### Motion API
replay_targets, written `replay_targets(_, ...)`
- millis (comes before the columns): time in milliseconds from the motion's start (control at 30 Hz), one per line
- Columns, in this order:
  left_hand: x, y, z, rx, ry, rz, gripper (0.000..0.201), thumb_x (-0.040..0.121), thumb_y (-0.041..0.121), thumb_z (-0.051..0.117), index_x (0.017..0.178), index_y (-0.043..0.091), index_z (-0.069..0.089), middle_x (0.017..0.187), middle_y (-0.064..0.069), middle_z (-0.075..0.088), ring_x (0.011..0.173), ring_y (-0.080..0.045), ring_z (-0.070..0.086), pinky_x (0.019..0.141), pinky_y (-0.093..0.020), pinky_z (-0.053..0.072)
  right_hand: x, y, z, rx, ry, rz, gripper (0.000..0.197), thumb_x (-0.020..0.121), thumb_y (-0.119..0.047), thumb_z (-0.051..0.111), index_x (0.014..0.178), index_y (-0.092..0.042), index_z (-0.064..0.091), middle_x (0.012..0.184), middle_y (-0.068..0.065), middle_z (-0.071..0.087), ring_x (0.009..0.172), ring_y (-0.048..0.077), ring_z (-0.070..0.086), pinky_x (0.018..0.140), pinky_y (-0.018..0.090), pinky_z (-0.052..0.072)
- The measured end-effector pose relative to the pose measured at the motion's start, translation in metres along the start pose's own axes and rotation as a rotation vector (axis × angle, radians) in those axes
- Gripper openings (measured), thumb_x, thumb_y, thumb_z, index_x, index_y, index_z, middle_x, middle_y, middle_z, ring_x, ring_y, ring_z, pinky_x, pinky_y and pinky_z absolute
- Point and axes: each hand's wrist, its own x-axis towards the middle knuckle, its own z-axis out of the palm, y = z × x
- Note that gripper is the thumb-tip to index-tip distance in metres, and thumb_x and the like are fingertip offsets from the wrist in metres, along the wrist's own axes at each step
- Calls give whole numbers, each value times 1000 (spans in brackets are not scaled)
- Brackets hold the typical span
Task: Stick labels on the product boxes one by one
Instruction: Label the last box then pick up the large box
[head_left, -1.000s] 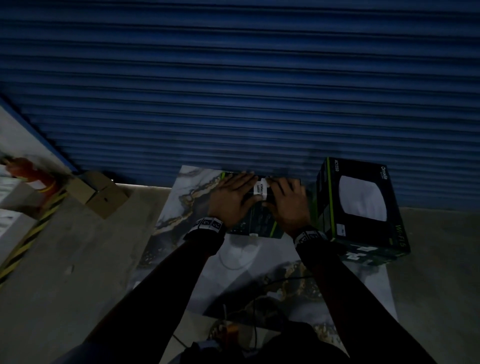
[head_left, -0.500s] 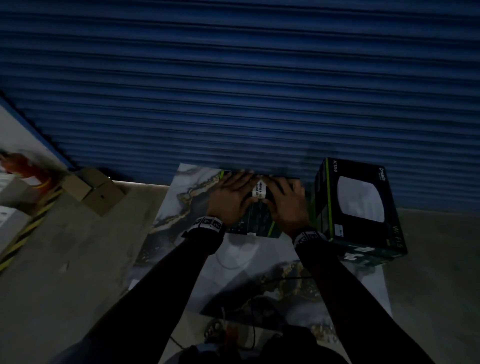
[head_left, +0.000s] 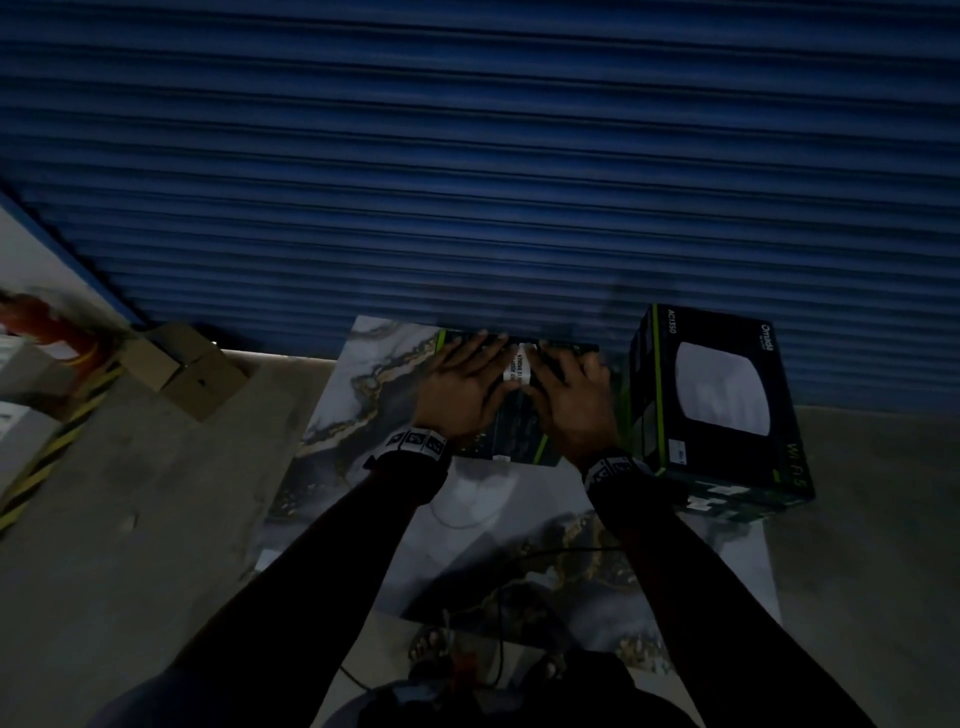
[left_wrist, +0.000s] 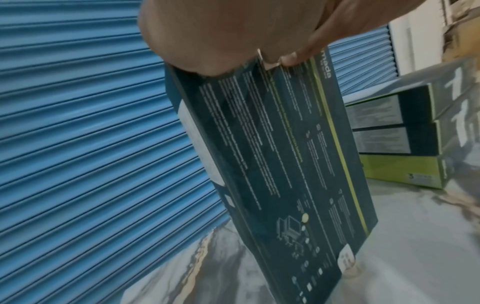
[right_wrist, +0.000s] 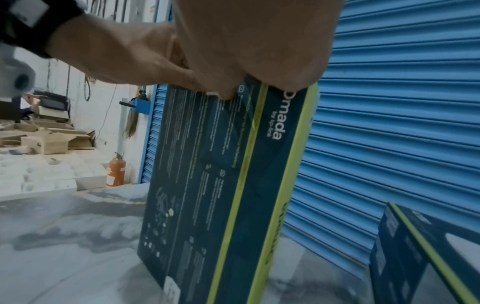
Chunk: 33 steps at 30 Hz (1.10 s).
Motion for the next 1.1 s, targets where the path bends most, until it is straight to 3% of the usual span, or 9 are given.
replay_targets(200, 4, 1, -1, -17, 43, -13, 47, 105, 43, 54, 141, 13, 61, 146, -7, 59, 136, -25, 55, 112, -45, 42, 5, 1, -7, 16, 7, 16, 39, 107, -40, 44, 143, -29, 53, 141, 2, 53, 104, 34, 49, 84, 42, 37)
replay_targets(367, -2, -10, 11, 38, 4, 51, 45, 107, 36, 52, 148, 19, 54, 151, -4, 53, 140, -24, 50, 114, -46, 39, 1, 2, 2, 14, 62, 16, 25, 102, -36, 58, 124, -27, 67, 138, 5, 57, 105, 36, 53, 82, 42, 38)
replay_targets(600, 6, -11, 3, 28, -41, 60, 46, 105, 40, 56, 146, 20, 56, 152, -4, 53, 139, -27, 51, 114, -48, 40, 9, 6, 1, -7, 44, -22, 46, 96, -33, 65, 141, -27, 56, 140, 3, 54, 103, 35, 51, 82, 42, 38)
replay_targets(867, 3, -6, -9, -34, -123, 4, 58, 106, 49, 49, 154, 18, 44, 157, -3, 46, 147, -24, 41, 119, -47, 34, 6, 4, -8, -3, -8, -22, 46, 101, -38, 56, 146, -28, 51, 140, 5, 53, 108, 37, 49, 84, 43, 40)
replay_targets(1000, -6, -1, -6, 33, -100, 18, 47, 108, 37, 51, 151, 20, 50, 156, -3, 48, 145, -25, 44, 117, -48, 35, -3, -3, -9, -32, -20, 8, 41, 107, -44, 42, 146, -34, 50, 143, 3, 51, 110, 36, 49, 88, 44, 38)
replay_targets(1100, -3, -3, -6, 28, -113, 42, 51, 103, 33, 60, 151, 20, 50, 157, -4, 47, 145, -27, 43, 117, -50, 36, -1, -9, -10, -21, -9, 44, 40, 104, -38, 52, 144, -34, 52, 141, 3, 53, 109, 35, 47, 87, 44, 37)
